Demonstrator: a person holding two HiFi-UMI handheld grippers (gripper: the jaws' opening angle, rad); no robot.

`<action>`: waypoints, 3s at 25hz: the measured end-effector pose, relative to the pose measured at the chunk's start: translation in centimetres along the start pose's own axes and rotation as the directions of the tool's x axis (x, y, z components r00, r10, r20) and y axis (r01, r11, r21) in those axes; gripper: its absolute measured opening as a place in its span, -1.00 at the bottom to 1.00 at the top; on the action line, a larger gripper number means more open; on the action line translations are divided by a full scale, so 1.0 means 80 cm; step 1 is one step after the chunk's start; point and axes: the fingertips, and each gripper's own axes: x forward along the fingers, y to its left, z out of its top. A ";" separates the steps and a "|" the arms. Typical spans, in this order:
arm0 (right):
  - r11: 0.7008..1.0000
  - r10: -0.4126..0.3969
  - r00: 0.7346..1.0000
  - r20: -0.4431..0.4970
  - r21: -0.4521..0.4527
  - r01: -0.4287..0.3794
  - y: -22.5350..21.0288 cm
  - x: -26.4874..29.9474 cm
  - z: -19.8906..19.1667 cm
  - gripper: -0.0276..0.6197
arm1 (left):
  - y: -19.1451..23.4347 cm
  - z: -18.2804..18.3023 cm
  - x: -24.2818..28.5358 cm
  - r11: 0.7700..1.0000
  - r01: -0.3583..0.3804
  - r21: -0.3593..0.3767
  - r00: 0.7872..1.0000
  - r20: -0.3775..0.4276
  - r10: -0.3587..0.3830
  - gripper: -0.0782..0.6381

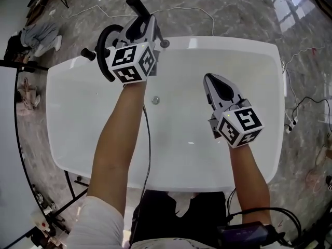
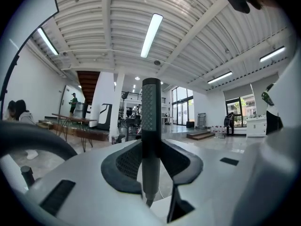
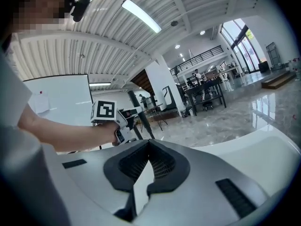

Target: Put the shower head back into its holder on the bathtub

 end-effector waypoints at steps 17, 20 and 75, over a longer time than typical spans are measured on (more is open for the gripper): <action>0.998 -0.030 0.997 -0.069 0.044 0.033 -0.030 -0.026 -0.099 -0.89 | 0.024 -0.113 0.041 1.000 -0.027 -0.015 0.999 -0.039 0.027 -0.42; 0.998 -0.032 0.997 -0.075 0.054 0.036 -0.034 -0.029 -0.107 -0.89 | 0.026 -0.132 0.045 1.000 -0.026 -0.010 0.998 -0.057 0.025 -0.42; 0.973 -0.156 0.982 -0.103 0.158 0.171 0.026 -0.141 -0.144 -0.90 | -0.085 -0.109 -0.084 0.994 0.108 0.012 0.990 -0.088 -0.106 -0.56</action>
